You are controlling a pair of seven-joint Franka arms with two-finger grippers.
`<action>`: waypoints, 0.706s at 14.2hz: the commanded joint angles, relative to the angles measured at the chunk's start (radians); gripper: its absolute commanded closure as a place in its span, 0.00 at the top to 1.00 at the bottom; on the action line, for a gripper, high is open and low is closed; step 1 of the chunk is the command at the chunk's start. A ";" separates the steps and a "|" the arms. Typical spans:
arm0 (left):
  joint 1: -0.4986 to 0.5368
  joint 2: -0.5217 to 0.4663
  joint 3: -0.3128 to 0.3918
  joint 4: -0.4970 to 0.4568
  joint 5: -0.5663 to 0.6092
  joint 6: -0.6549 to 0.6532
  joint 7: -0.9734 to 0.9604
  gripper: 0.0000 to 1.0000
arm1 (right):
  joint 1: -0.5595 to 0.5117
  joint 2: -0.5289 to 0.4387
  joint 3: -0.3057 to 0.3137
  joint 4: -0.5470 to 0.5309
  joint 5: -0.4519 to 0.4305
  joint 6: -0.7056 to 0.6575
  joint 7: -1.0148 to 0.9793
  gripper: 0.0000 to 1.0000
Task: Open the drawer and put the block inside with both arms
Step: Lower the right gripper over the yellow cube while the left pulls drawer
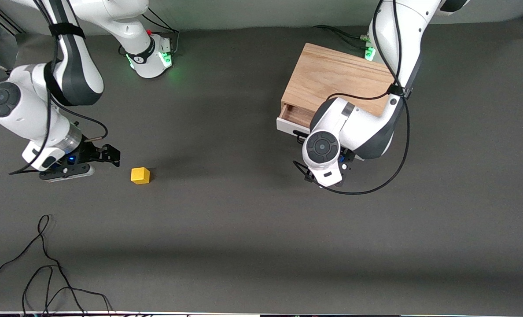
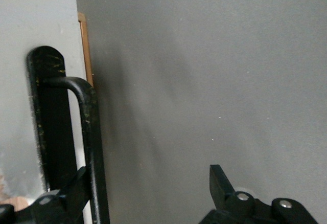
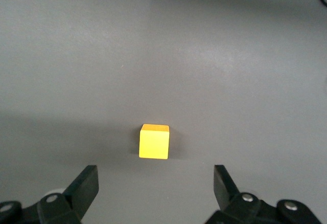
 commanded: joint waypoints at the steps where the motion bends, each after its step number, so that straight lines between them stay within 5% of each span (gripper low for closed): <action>1: -0.008 0.079 0.001 0.123 0.000 0.073 0.006 1.00 | 0.007 0.056 -0.008 -0.034 0.019 0.079 0.006 1.00; 10: -0.010 0.085 0.001 0.134 0.008 0.179 0.003 1.00 | 0.001 0.195 -0.010 -0.112 0.019 0.304 0.006 1.00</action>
